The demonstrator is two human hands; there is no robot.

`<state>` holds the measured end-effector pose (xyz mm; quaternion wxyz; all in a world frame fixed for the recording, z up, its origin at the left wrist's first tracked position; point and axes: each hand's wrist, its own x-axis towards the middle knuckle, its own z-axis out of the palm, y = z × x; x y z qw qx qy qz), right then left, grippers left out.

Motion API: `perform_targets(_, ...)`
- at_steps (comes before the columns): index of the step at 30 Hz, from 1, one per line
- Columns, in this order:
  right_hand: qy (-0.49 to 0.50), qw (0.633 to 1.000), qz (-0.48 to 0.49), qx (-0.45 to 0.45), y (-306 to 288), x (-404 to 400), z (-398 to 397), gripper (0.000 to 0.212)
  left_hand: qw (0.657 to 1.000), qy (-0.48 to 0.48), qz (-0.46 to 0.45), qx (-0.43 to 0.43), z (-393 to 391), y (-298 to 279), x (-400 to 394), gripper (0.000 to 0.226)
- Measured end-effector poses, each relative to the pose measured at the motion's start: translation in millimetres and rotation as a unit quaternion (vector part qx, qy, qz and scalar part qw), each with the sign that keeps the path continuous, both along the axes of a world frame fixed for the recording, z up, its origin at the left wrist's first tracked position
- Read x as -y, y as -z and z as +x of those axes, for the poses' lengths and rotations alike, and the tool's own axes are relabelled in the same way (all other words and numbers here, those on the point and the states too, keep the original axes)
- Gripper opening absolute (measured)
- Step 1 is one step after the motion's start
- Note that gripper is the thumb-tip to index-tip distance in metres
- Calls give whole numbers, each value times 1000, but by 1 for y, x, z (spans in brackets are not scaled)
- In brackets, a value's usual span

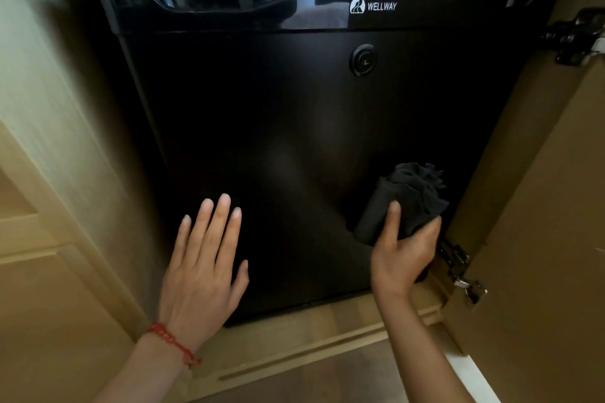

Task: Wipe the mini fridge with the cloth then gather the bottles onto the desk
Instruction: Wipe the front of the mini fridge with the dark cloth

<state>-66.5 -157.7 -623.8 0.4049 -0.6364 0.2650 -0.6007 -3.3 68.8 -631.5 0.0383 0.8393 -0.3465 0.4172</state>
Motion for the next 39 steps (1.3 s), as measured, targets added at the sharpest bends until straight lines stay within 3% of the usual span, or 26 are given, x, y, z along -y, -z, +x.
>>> perform_targets(3,-40,996,-69,-42,10,-34,8,64,1000,-5,-7,0,-2,0,3,64)
perform_targets(6,-115,980,-146,-67,25,-59,14,30,1000,-8,-23,-4,-5,-1,6,62)
perform_targets(11,-145,969,-184,-78,25,-44,8,28,999,4,-38,-19,-15,8,13,61)
perform_targets(17,-34,998,2,-57,46,21,-14,56,999,0,-6,-31,-16,25,15,63)
perform_targets(21,-6,994,97,-44,53,29,-15,48,999,1,-4,-34,-10,28,14,65)
perform_targets(24,-20,996,86,-24,52,10,-9,53,999,4,-8,-31,-10,29,15,65)
perform_targets(28,-87,995,16,-56,54,-34,-1,82,1000,3,-8,-19,-10,30,16,66)
perform_targets(33,-142,984,-69,-83,58,-58,5,40,1000,-6,-5,-25,-11,28,16,66)
perform_targets(37,-131,981,-98,-100,59,-33,-1,43,999,-10,-8,-32,-12,28,18,65)
perform_targets(39,-88,990,-54,-99,63,-9,-5,43,999,-9,-14,-35,-13,28,17,65)
